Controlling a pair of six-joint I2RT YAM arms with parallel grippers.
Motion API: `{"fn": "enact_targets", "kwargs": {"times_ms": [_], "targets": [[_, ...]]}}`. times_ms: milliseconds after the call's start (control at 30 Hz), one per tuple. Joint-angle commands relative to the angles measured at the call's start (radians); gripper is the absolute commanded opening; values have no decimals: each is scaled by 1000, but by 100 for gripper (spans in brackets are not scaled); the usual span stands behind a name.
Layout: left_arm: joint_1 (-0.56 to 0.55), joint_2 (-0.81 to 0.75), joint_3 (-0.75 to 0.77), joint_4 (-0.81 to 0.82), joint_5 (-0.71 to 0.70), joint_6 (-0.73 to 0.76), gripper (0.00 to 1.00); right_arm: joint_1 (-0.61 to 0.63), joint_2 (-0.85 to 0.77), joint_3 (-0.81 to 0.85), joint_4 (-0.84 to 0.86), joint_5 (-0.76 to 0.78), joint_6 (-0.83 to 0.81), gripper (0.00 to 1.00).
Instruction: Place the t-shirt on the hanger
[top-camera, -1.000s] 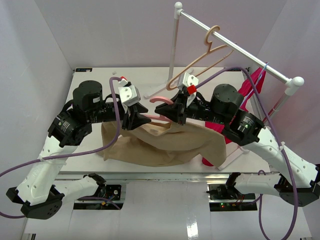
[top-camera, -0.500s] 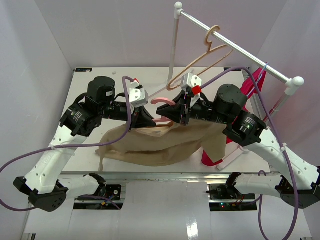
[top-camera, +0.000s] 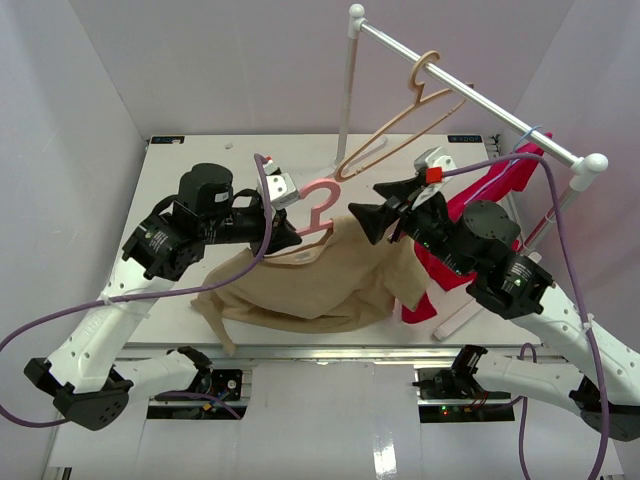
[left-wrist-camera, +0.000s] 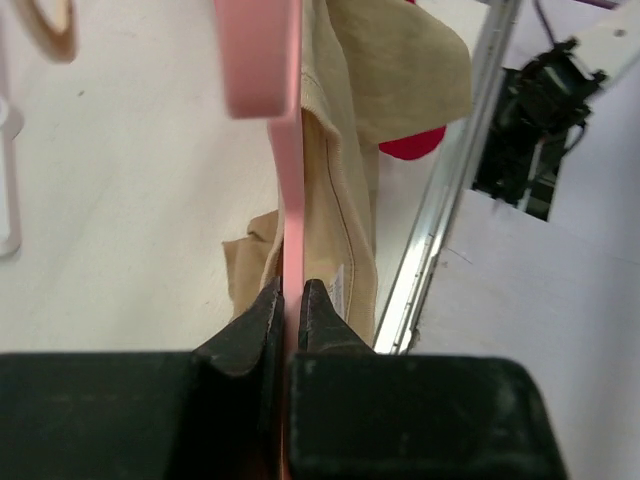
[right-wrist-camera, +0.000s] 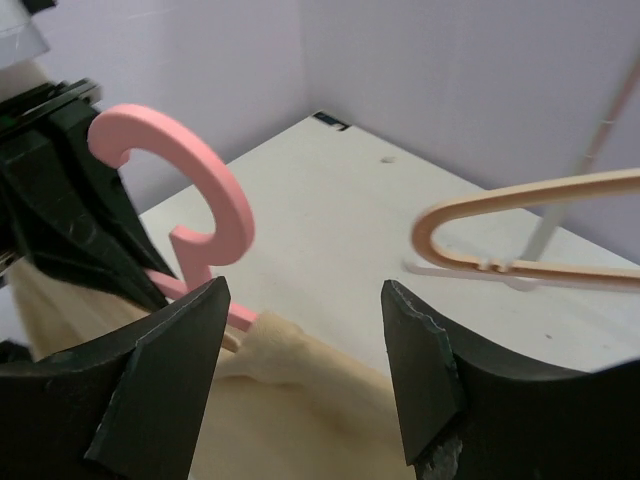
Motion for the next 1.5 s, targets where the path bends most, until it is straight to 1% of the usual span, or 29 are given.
{"fn": "enact_targets", "kwargs": {"times_ms": [0,133,200,333,433,533,667,800,933,1167,1300,1333,1367,1400,1433,1467], "targets": [[2,-82,-37,0,-200,-75,0,-6,-44,-27,17,230,-13,68],[2,-138,-49,-22,-246,-86,0,-6,-56,-61,-20,219,-44,62],[2,-160,-23,-66,-288,-88,0,-6,-49,-73,-55,169,-61,60],[2,-195,42,-117,-298,-86,0,-6,-31,-93,-58,157,-72,60],[2,-205,78,-153,-301,-88,0,-9,-7,-91,-60,114,-145,61],[2,-224,55,-158,-269,-87,0,-13,11,-103,-62,72,-222,60],[2,-270,14,-160,-283,-82,0,-39,19,-116,-81,70,-298,61],[2,-300,31,-179,-277,-85,0,-99,-3,-139,-76,34,-298,61],[0,-309,59,-194,-265,-90,0,-162,19,-153,-66,-64,-290,60],[0,-320,40,-184,-255,-90,0,-220,53,-196,34,-248,-281,56],[0,-322,39,-178,-236,-90,0,-237,63,-231,101,-306,-280,55],[0,-323,40,-178,-233,-88,0,-246,75,-230,115,-306,-275,52],[-1,-324,40,-178,-233,-88,0,-253,92,-228,114,-307,-269,47],[-3,-325,42,-178,-233,-88,0,-266,99,-227,118,-305,-263,39],[-5,-328,43,-180,-238,-90,0,-280,100,-233,131,-293,-248,26],[-6,-331,45,-181,-242,-90,0,-299,98,-242,151,-267,-223,16]]}}
